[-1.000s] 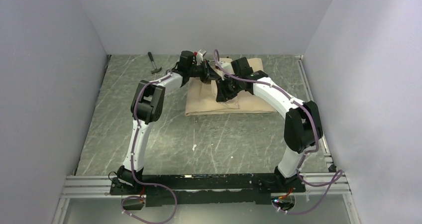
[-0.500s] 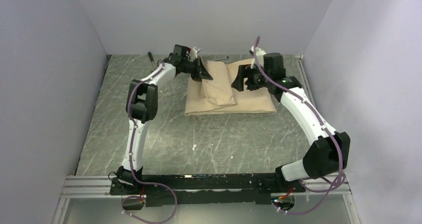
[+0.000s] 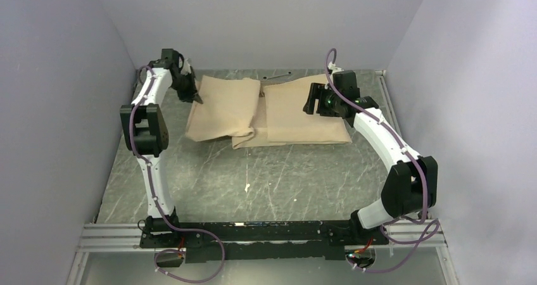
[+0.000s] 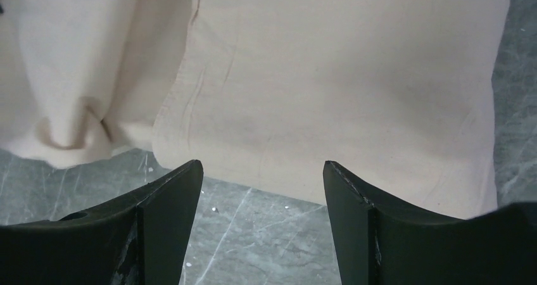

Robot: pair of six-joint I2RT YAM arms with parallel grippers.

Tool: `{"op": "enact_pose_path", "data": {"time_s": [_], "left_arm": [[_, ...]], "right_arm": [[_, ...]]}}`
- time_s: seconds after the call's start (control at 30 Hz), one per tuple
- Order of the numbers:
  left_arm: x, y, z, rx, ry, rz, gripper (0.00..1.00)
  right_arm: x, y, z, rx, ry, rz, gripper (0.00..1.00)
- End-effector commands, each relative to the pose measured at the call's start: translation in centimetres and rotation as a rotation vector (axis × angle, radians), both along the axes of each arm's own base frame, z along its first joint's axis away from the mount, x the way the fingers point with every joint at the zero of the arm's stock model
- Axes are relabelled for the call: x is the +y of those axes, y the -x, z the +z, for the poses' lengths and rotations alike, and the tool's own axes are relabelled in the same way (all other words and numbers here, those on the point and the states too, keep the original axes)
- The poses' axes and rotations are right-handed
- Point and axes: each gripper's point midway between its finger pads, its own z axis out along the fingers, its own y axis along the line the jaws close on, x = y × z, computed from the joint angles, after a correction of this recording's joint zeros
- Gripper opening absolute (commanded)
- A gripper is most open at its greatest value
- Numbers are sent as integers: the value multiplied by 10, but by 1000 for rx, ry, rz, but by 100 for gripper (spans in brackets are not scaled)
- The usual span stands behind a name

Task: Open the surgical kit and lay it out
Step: Open the surgical kit at the center of the board.

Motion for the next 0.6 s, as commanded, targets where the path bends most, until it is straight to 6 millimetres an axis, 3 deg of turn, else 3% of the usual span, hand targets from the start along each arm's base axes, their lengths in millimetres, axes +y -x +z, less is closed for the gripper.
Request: {"op": "enact_pose_path", "data": {"time_s": [0.0, 0.13, 0.37, 0.57], "left_arm": [[61, 32, -6, 94, -213, 78, 0], [101, 35, -19, 133, -352, 134, 0], [180, 30, -21, 174, -636, 215, 0], [228, 22, -27, 163, -780, 271, 0]], "right_arm": [[-12, -12, 4, -30, 5, -86, 73], [-13, -14, 2, -25, 5, -93, 73], [-19, -18, -3, -8, 24, -116, 73], [-23, -21, -6, 7, 31, -140, 72]]}}
